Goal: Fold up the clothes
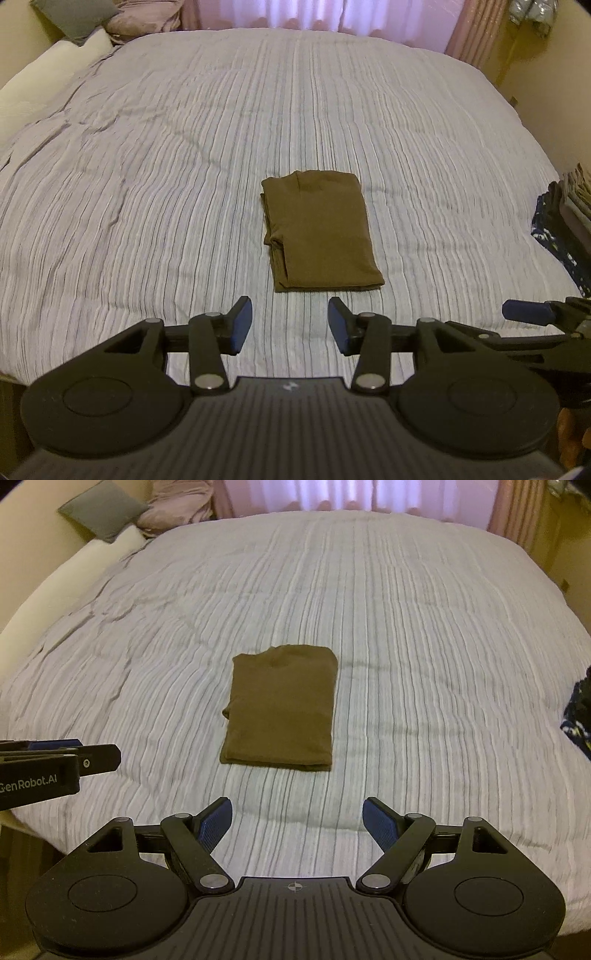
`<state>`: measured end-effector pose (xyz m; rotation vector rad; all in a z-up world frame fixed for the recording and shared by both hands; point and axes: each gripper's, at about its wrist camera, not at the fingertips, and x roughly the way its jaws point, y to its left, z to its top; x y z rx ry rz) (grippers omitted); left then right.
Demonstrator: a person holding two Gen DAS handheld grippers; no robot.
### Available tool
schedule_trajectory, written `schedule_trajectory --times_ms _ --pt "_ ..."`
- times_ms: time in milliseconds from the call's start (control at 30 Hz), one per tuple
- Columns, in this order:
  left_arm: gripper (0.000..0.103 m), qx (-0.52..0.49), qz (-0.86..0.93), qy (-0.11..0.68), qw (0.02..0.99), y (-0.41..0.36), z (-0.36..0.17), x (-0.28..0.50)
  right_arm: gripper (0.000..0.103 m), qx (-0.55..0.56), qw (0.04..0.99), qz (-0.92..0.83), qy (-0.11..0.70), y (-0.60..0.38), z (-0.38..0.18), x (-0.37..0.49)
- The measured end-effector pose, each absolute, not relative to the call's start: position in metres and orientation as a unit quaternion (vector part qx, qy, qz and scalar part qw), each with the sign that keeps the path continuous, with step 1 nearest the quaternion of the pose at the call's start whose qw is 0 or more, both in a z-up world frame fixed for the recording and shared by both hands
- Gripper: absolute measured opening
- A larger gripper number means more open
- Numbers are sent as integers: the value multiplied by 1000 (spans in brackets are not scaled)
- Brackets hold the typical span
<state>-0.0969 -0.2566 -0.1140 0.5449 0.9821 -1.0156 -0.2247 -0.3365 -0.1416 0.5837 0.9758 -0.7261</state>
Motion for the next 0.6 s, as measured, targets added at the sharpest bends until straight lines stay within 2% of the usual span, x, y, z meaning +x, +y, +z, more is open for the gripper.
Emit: schedule_trajectory --times_ms 600 --pt "41 229 -429 459 743 -226 -122 -188 81 240 806 -299 451 -324 -125 -306"
